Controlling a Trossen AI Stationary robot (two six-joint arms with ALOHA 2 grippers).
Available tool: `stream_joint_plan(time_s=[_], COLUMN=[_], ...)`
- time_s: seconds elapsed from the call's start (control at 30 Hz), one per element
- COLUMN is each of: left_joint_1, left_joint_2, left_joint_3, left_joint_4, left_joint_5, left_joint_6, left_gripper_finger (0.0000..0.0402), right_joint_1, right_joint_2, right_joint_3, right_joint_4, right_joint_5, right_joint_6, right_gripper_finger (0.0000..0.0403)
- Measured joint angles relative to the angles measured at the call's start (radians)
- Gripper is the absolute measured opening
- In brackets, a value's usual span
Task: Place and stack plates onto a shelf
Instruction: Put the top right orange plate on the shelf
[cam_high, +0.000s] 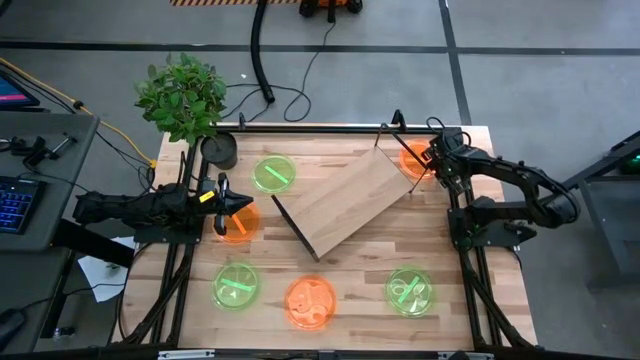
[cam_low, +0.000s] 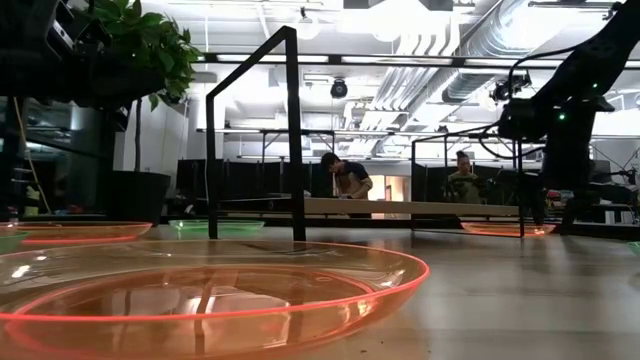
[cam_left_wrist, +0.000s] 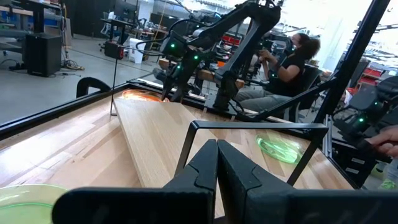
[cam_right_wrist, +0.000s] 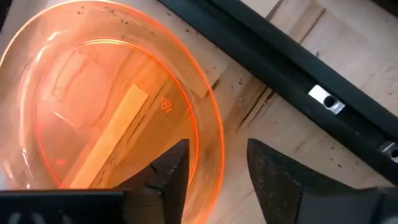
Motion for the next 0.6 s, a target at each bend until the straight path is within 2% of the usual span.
stream_joint_plan(time_s=[0.27, 0.5, 0.6], left_joint_1=[0.0, 0.0, 0.0], left_joint_2=[0.0, 0.0, 0.0], left_joint_3=[0.0, 0.0, 0.0], left_joint_4=[0.0, 0.0, 0.0], left_joint_5=[0.0, 0.0, 0.0], left_joint_6=[0.0, 0.0, 0.0], left_gripper_finger=[0.0001, 0.0001, 0.0001], right_joint_1=[0.001, 0.001, 0.001], right_joint_2=[0.017, 0.018, 0.018], right_joint_3=[0.0, -0.001, -0.001], right_joint_4=[0.004, 0.006, 0.01], right_joint_5=[0.019, 0.05, 0.058], right_joint_6=[-0.007, -0.032, -0.046], right_gripper_finger=[0.011, 0.0011, 0.0011])
